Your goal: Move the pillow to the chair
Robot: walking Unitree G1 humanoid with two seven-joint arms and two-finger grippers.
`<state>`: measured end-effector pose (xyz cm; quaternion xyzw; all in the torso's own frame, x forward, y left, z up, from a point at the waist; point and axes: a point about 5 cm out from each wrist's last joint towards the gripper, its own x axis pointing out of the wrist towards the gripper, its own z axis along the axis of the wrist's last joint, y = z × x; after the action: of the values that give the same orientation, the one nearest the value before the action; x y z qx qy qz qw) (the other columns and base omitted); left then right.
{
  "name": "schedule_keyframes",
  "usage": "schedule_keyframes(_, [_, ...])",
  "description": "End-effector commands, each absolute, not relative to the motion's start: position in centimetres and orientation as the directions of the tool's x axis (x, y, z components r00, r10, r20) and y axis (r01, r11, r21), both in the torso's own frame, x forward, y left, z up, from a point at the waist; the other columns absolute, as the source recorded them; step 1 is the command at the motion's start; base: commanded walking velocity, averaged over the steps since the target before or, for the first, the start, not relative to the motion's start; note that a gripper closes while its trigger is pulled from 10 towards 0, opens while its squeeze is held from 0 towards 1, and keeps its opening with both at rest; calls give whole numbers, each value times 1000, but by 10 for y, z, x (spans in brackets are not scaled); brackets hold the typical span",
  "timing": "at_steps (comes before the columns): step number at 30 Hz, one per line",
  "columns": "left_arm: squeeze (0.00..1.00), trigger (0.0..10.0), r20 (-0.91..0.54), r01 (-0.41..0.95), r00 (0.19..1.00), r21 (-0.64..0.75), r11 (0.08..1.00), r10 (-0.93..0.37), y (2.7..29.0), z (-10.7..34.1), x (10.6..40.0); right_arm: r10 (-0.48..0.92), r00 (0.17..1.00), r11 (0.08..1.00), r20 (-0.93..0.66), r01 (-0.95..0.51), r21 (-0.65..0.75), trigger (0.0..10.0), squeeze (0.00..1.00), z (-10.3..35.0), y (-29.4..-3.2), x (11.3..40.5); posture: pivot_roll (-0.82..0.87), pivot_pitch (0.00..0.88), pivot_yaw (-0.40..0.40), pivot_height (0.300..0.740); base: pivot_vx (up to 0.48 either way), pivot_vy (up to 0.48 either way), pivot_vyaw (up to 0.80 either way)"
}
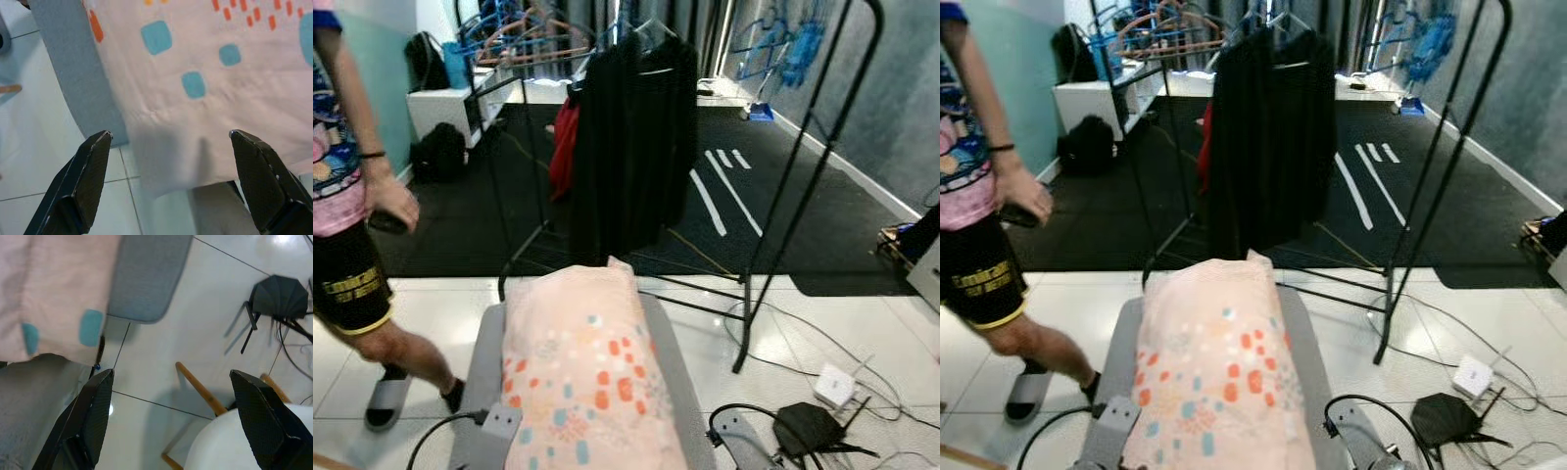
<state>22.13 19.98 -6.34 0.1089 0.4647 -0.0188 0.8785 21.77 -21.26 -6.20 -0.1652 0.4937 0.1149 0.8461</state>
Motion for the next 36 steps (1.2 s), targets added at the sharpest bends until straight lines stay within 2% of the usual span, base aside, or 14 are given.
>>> schedule_keyframes(1, [0, 10000, -828, 135, 555, 185, 973, 80, 205, -65, 218, 52, 486, 926, -872, -350, -140, 10000, 0, -63, -208, 217, -108, 3, -65, 740, 0, 0, 0])
schedule_keyframes(12, [0, 10000, -828, 143, 553, 200, 969, 90, 206, -65, 218, 73, 493, 928, -867, -351, -121, 10000, 0, -63, -207, 218, -109, 10, -67, 740, 0, 0, 0])
schedule_keyframes(16, [0, 10000, -811, 104, 570, 234, 967, 135, 210, -62, 220, 144, 607, 966, -781, -258, -22, 10000, 0, -58, -201, 223, -94, 22, -70, 740, 0, 0, 0])
schedule_keyframes(17, [0, 10000, -811, 104, 570, 234, 967, 135, 210, -62, 220, 144, 607, 966, -781, -258, -22, 10000, 0, -58, -201, 223, -94, 22, -70, 740, 0, 0, 0])
schedule_keyframes(19, [0, 10000, -779, 37, 593, 280, 959, 205, 220, -57, 226, 205, 661, 978, -721, -168, 124, 10000, 0, -57, -194, 224, -110, 31, -57, 740, 0, 0, 0])
schedule_keyframes(26, [0, 10000, -739, -53, 613, 314, 948, 279, 230, -50, 232, 286, 671, 957, -684, -169, 235, 10000, 0, -56, -187, 224, -108, 33, -57, 725, 0, 0, 0])
schedule_keyframes(27, [0, 10000, -731, -69, 620, 314, 947, 287, 231, -49, 232, 300, 713, 952, -634, -181, 247, 10000, 0, -32, -187, 260, -105, 35, -57, 720, 0, 0, 0])
schedule_keyframes(28, [0, 10000, -731, -69, 620, 314, 947, 287, 231, -49, 232, 300, 713, 952, -634, -181, 247, 10000, 0, -32, -187, 260, -105, 35, -57, 720, 0, 0, 0])
schedule_keyframes(30, [0, 10000, -716, -93, 637, 296, 951, 285, 233, -47, 234, 335, 783, 936, -525, -214, 278, 10000, 0, 16, -181, 313, -99, 39, -54, 705, 0, 0, 0])
schedule_keyframes(36, [0, 10000, -713, -96, 643, 286, 953, 279, 234, -47, 234, 355, 790, 928, -501, -230, 294, 10000, 0, 20, -177, 315, -100, 42, -49, 690, 0, 0, 0])
